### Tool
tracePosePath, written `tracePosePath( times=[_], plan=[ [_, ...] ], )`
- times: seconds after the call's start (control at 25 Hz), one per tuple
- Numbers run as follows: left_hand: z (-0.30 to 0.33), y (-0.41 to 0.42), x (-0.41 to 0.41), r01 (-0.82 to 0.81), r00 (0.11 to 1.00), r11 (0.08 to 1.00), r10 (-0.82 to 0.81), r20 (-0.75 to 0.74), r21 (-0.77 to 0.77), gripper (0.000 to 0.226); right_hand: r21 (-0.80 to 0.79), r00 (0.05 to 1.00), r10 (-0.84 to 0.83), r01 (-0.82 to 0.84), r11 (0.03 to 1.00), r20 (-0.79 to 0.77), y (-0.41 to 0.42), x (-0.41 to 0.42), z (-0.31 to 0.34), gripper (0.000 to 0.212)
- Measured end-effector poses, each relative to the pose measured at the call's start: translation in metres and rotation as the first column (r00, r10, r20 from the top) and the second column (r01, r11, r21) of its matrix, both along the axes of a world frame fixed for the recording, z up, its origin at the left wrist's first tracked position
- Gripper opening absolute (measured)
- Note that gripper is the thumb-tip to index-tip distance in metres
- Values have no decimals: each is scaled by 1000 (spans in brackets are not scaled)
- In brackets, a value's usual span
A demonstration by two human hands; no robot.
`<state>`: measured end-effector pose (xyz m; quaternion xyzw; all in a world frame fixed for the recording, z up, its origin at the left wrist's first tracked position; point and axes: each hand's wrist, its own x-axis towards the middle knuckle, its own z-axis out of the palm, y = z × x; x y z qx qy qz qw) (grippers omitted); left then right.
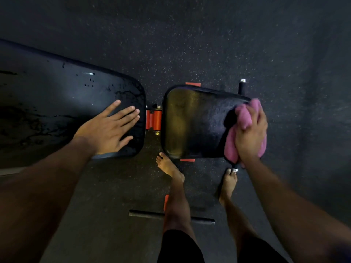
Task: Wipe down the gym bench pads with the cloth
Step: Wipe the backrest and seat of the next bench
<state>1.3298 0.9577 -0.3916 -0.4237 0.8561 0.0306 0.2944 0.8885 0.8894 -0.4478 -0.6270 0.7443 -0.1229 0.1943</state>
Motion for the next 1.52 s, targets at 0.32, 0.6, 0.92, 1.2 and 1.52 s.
tracePosePath(
  times=[0.32, 0.6, 0.92, 1.2, 1.52],
  plan=[
    [7, -3, -2, -80, 997, 995, 79, 18, 59, 80, 70, 890, 455, -456, 887, 39, 11, 71, -5, 69],
    [-22, -22, -163, -580, 771, 813, 523, -364, -61, 75, 71, 819, -139, 120, 990, 557, -9, -106, 36, 25],
    [-96, -26, -276, -588, 767, 807, 539, -348, -47, 84, 205, 671, -239, 131, 970, 702, 18, -74, -30, 34],
    [-103, -25, -277, -586, 764, 805, 510, -394, -94, 86, 162, 680, -92, -40, 986, 728, -85, -75, -44, 27],
    [-107, -23, -273, -586, 749, 806, 498, -437, -86, 86, 221, 644, -267, 154, 963, 717, 14, -73, -35, 47]
  ],
)
